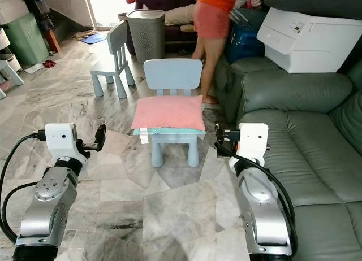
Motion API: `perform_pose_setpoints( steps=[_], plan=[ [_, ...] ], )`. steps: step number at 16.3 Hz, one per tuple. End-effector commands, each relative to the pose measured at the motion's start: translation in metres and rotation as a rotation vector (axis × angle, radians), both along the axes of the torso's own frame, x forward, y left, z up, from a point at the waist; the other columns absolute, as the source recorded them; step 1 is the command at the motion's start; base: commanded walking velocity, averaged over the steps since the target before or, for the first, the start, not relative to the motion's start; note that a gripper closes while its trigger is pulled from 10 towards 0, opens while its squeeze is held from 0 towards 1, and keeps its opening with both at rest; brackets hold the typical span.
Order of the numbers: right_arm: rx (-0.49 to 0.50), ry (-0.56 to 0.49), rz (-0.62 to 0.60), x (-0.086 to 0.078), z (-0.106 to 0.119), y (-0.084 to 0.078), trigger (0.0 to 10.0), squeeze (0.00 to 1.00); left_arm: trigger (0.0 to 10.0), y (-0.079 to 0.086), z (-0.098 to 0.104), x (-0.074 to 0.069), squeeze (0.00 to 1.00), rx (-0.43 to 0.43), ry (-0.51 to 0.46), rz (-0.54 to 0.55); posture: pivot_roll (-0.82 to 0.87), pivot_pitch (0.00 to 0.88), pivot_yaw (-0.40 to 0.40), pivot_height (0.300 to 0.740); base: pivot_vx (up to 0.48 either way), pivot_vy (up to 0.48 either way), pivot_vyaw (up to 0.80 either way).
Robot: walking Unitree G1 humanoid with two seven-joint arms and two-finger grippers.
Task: Move the pillow to the sofa
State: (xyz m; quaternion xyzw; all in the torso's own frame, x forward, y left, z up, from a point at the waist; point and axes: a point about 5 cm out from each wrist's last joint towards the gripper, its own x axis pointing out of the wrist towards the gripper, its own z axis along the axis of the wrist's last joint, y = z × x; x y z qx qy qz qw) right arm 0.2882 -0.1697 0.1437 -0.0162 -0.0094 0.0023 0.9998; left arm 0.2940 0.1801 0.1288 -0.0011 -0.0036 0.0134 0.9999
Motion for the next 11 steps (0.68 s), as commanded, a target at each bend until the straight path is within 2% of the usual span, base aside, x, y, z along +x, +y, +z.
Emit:
perform_pose_setpoints(
  steps=[1,11],
  plan=[
    [0.004,-0.008,0.005,0.0017,0.0018,0.0004,10.0,0.00,10.0,0.0011,-0.0019,-0.0001,0.00,0.010,0.004,0.010,-0.08,0.000,0.054,0.740,0.000,0.000,0.00],
    [0.004,-0.006,0.006,0.0013,0.0010,0.0012,10.0,0.00,10.0,0.0000,-0.0021,-0.0002,0.00,0.001,0.004,-0.002,-0.08,0.000,0.057,0.740,0.000,0.000,0.00]
  ],
)
